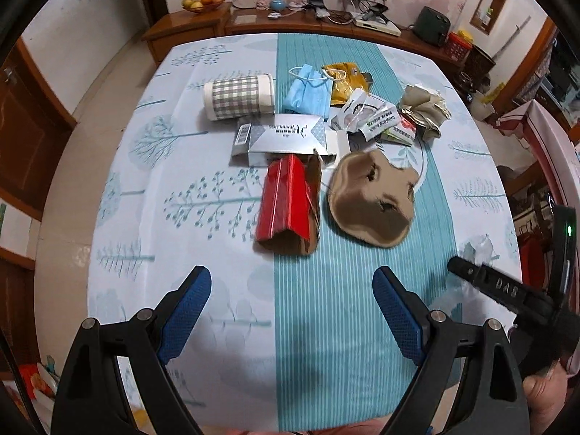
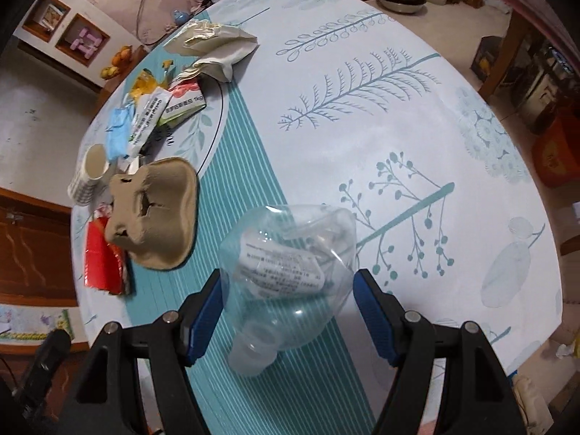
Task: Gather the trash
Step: 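Grasp the clear plastic bottle with the right gripper while the left gripper grasps the red box, then lift the bottle and red box off the table toward the bin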
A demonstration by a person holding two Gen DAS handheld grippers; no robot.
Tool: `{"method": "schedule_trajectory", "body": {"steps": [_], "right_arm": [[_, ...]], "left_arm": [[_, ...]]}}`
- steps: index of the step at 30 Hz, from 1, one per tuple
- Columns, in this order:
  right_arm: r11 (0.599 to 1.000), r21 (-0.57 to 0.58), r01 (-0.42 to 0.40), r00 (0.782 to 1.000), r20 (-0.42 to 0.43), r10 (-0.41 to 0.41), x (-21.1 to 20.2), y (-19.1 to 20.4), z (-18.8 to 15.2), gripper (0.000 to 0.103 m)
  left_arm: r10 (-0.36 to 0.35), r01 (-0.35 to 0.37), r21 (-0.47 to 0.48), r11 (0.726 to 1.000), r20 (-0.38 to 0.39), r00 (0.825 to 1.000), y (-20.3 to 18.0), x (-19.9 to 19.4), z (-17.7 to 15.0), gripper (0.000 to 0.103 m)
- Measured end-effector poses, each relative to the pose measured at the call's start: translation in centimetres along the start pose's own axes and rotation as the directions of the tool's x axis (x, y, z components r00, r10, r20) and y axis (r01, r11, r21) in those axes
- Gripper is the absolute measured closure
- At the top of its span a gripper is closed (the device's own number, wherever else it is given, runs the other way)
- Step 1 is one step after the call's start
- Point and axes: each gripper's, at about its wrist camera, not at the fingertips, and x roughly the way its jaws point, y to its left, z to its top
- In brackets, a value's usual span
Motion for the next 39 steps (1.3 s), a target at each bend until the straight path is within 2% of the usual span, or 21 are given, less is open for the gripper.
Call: {"method": "schedule_trajectory", "body": {"steps": [3, 4, 9, 13, 17, 21, 23, 25, 27, 28, 31, 39], "right_arm": [[0.999, 0.003, 0.042, 0.999, 0.011, -0.042, 0.5, 0.9, -0.3, 0.032], [0.999, -0.001, 0.055, 0.998, 0.022, -0.055, 0.5, 1.2, -0.3, 0.035], [0.998, 0.014, 0.066, 0.995, 0.075, -0.067, 0.4, 2.5, -0.3, 0.036], [0.998, 0.032, 0.054, 0.993, 0.101, -0.057, 0.6, 3.4, 0.4, 0.036], [0.999, 0.046, 0.025, 0.992, 0.123, -0.031, 0.8, 3.9, 0.9, 0.037], [0.997, 0.078, 0.000, 0.991, 0.132, -0.011, 0.8, 3.5, 1.0, 0.037], [0.996, 0.093, -0.011, 0.991, 0.130, -0.001, 0.8, 3.3, 0.8, 0.038], [0.995, 0.103, -0.015, 0.991, 0.132, 0.001, 0.7, 3.2, 0.6, 0.038], [0.994, 0.110, -0.013, 0.991, 0.132, -0.001, 0.5, 3.1, 0.2, 0.038], [0.994, 0.112, -0.014, 0.991, 0.133, -0.001, 0.4, 3.1, 0.1, 0.039], [0.992, 0.120, -0.027, 0.990, 0.143, 0.009, -0.1, 3.3, -0.4, 0.039], [0.993, 0.107, -0.051, 0.985, 0.172, 0.032, -1.7, 4.5, -1.6, 0.040]], "left_arm": [[-0.027, 0.027, 0.015, 1.000, -0.017, 1.000, 0.5, 1.2, 1.6, 0.013], [-0.035, 0.036, 0.027, 0.999, -0.028, 0.999, 0.7, 1.8, 2.2, 0.013], [-0.051, 0.056, 0.068, 0.996, -0.079, 0.996, 1.4, 4.8, 4.0, 0.015], [-0.083, 0.091, 0.053, 0.994, -0.137, 0.987, 2.1, 7.0, 5.2, 0.024], [-0.101, 0.110, 0.031, 0.993, -0.197, 0.975, 2.6, 9.2, 6.4, 0.025], [-0.100, 0.114, 0.053, 0.992, -0.220, 0.970, 2.5, 10.3, 6.9, 0.026], [-0.094, 0.114, 0.075, 0.991, -0.226, 0.970, 2.3, 10.7, 7.1, 0.039], [-0.099, 0.126, 0.096, 0.987, -0.255, 0.962, 2.1, 11.4, 7.1, 0.070], [-0.084, 0.117, 0.108, 0.987, -0.266, 0.960, 2.2, 11.8, 7.0, 0.077], [-0.081, 0.114, 0.116, 0.987, -0.260, 0.962, 2.4, 11.8, 7.0, 0.084], [-0.099, 0.138, 0.134, 0.981, -0.260, 0.960, 2.7, 11.6, 6.6, 0.089], [-0.128, 0.169, 0.198, 0.966, -0.206, 0.970, 2.4, 8.5, 4.8, 0.090]]}}
